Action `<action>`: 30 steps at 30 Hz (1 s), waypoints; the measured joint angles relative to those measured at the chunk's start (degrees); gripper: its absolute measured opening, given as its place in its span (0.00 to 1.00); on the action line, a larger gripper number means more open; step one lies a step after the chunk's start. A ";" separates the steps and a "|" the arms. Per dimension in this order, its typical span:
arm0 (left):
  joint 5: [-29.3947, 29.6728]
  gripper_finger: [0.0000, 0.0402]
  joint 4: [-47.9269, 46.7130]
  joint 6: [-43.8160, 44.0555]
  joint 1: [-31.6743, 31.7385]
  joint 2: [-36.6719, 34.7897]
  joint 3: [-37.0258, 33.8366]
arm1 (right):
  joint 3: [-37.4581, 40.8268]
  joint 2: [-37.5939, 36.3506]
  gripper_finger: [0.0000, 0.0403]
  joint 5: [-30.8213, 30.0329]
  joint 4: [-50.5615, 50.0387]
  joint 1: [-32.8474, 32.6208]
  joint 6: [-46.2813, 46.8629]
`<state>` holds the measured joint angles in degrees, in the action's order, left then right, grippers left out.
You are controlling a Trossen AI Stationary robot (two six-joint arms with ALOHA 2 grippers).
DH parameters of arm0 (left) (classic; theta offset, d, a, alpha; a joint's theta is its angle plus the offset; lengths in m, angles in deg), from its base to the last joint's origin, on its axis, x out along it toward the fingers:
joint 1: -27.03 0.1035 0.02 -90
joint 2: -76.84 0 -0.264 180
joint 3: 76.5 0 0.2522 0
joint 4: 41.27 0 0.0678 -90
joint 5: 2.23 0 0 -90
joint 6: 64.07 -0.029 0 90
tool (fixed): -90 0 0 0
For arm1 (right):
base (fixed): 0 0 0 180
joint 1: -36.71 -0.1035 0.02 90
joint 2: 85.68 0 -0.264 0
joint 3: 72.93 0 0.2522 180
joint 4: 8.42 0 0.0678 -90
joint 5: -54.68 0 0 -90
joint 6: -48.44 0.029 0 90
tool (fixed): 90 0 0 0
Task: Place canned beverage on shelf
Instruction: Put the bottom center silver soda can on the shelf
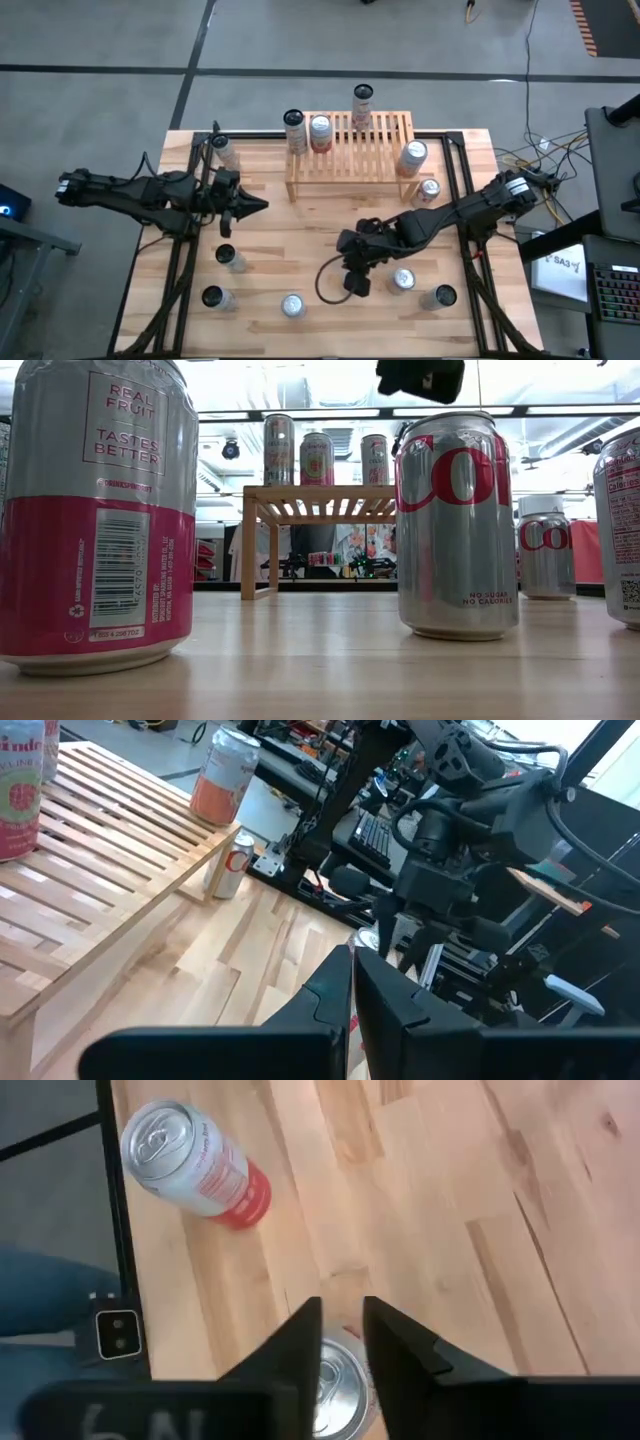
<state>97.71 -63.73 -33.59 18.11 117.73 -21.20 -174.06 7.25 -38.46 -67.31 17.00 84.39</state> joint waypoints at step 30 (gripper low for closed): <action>0.11 0.00 -0.16 -2.78 0.02 1.49 0.00 | 0.02 4.46 0.92 6.56 -4.54 -1.54 -8.50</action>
<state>97.82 -63.89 -36.36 18.13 119.22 -21.20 -174.04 11.70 -31.90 -71.86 15.46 75.89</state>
